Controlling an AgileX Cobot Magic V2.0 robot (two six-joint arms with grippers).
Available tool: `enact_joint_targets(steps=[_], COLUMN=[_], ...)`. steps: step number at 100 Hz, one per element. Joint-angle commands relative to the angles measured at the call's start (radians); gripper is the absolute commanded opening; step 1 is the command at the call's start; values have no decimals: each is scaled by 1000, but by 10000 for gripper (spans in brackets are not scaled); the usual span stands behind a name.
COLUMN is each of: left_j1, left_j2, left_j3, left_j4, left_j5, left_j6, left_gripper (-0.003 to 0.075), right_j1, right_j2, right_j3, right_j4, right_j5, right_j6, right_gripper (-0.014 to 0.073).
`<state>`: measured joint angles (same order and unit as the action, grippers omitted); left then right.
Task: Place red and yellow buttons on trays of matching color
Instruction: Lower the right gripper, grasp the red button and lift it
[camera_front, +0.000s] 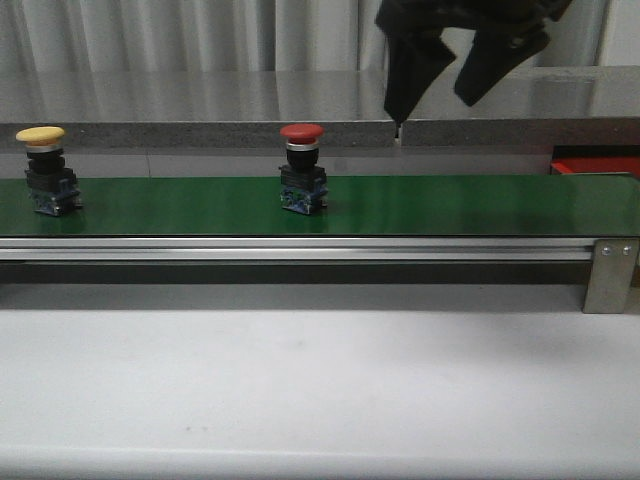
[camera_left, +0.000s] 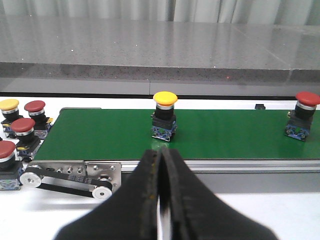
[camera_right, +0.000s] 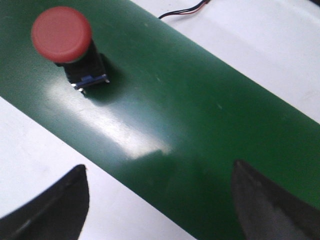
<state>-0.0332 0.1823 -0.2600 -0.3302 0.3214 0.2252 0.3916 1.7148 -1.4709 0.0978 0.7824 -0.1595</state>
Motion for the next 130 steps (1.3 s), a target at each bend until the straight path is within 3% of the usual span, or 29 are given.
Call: enact_joint_targets(steps=[1,67,76,93,100,130], left_j1=[-9,-9,-9,-9,-9,-9], left_j2=[8,8,8,8,8,8], left_j3=[-27,-27,-27,-27,-27,-27], left_j4=[-15,-15,-15,-15,-15,-15], left_j5=[-81,-81,-81,-81,-81,-81], left_j6=[-3,-3,-3,-3,-3,-3], left_gripper=[-20,-20,-20,-20,-20,-20], right_j1=[22,77,77,76,75,-4], right_j2=[10,211,216,217,215,135], right_j3=[-87,-292,-292,-293,-294,-425], right_j4=[17,51,50,46,46,44], right_j5=[3,-50,-61,-20,13,155], right_j6=[-22,-30,-30,-29,-28,-28], right_gripper=[578,561,502,251,185,146])
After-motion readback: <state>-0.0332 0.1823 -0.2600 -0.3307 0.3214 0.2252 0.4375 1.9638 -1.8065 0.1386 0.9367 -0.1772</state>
